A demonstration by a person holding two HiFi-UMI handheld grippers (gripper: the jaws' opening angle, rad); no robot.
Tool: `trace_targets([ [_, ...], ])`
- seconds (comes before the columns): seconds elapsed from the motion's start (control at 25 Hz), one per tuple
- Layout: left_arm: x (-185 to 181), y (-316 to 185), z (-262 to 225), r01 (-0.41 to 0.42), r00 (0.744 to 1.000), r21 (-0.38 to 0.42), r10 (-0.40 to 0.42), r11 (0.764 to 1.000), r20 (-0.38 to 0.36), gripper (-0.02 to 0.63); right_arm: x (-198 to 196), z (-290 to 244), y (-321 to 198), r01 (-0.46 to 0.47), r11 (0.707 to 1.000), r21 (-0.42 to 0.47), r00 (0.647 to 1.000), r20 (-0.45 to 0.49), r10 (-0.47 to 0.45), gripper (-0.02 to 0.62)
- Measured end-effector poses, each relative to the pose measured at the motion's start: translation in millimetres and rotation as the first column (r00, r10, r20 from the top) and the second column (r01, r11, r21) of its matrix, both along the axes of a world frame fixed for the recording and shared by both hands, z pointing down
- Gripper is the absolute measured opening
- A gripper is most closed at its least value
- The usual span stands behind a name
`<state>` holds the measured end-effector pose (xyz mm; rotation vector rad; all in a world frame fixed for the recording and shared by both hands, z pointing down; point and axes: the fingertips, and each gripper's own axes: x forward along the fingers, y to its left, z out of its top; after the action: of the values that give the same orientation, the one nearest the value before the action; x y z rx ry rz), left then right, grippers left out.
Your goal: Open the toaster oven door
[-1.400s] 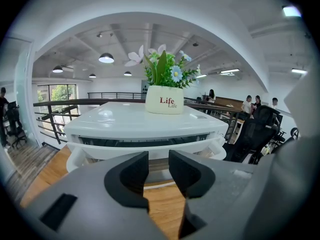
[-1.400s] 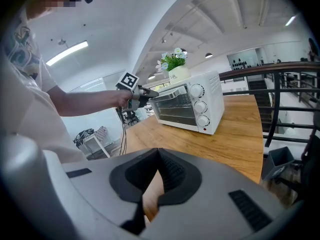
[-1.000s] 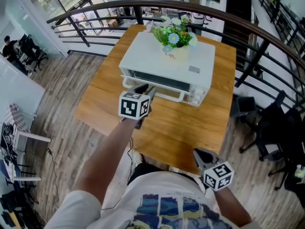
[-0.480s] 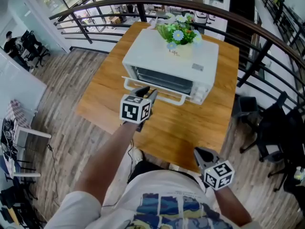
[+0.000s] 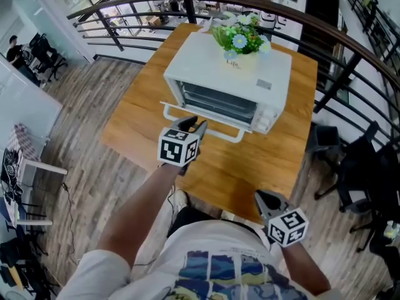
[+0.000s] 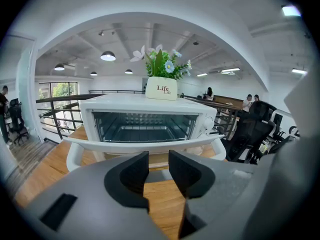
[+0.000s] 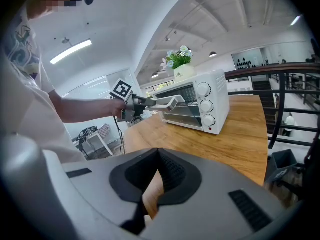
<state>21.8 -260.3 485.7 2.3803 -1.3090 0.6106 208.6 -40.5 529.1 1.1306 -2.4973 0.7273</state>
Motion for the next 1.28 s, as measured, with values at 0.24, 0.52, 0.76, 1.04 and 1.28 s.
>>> trace_targets([
  [0.24, -3.7, 9.0, 13.1, 0.004, 1.000, -0.011, -0.003, 1.000, 0.005, 0.123, 0.0, 2.8, -5.0, 0.004, 1.000, -0.002, 1.000, 0.000, -0.004, 0.002],
  [0.52, -8.5, 21.5, 25.2, 0.019, 1.000, -0.011, -0.019, 1.000, 0.015, 0.122, -1.8, 2.2, -5.2, 0.003, 1.000, -0.001, 1.000, 0.002, -0.003, 0.002],
  [0.76, -10.0, 28.0, 32.1, 0.020, 1.000, -0.019, -0.020, 1.000, 0.020, 0.121, -0.9, 4.6, -3.4, -0.002, 1.000, -0.002, 1.000, 0.003, 0.002, 0.002],
  [1.04, -15.2, 40.9, 51.0, 0.027, 0.999, -0.040, -0.026, 0.999, 0.026, 0.121, -1.8, 4.7, -4.9, -0.002, 1.000, -0.005, 1.000, 0.006, 0.002, 0.002],
  [1.28, -19.1, 53.1, 70.1, 0.038, 0.999, -0.060, -0.036, 0.997, 0.034, 0.121, -2.7, 6.1, -2.7, 0.003, 1.000, -0.008, 1.000, 0.006, -0.003, 0.002],
])
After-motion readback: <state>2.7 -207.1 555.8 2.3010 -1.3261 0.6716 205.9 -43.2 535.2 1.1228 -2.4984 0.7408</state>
